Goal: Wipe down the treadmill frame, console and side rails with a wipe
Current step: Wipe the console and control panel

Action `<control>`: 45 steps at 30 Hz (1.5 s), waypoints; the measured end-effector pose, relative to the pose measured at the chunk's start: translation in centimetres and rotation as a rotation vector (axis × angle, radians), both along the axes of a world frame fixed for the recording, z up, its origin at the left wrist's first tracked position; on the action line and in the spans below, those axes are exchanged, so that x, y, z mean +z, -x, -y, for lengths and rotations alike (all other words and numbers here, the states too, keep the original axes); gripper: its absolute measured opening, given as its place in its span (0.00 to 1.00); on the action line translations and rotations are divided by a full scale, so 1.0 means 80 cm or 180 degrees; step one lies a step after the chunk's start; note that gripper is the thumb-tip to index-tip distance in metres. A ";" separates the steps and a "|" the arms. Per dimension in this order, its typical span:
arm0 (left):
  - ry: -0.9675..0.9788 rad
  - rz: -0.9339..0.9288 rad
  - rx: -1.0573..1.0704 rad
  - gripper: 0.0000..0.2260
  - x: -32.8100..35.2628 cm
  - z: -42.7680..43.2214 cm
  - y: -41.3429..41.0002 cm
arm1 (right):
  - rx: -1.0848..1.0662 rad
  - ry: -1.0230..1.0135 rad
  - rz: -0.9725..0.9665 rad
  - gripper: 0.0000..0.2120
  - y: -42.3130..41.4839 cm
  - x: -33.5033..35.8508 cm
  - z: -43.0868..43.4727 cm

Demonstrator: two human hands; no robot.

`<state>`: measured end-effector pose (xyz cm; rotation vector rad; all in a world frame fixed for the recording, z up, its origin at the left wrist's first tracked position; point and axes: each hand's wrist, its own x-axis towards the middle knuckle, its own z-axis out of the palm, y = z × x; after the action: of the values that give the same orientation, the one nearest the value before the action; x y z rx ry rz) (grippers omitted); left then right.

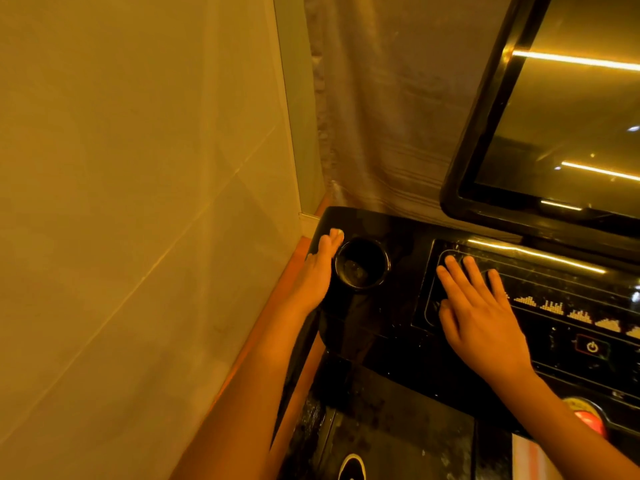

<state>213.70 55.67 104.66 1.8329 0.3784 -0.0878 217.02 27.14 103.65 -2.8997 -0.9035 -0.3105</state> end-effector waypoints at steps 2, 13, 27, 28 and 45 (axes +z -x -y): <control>-0.0035 0.0012 -0.0149 0.28 0.016 -0.001 -0.025 | 0.0003 0.0004 -0.0002 0.28 0.000 -0.001 0.000; -0.1768 0.0145 -0.0957 0.25 0.032 0.024 -0.065 | 0.0000 0.0050 0.0044 0.28 -0.002 -0.002 0.001; -0.2126 -0.0162 -0.0665 0.29 0.028 0.011 -0.078 | -0.0007 0.0053 0.0072 0.27 -0.001 -0.002 0.000; -0.2197 -0.0092 -0.0746 0.29 0.031 0.019 -0.077 | -0.0016 0.0050 0.0066 0.27 -0.001 -0.002 0.000; -0.1313 0.0094 -0.0266 0.23 -0.016 -0.012 0.014 | -0.0009 0.0059 0.0051 0.27 -0.001 -0.001 0.000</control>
<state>212.58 56.66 103.40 2.2552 0.3147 -0.0418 217.06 27.16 103.56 -2.9196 -0.9094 -0.3280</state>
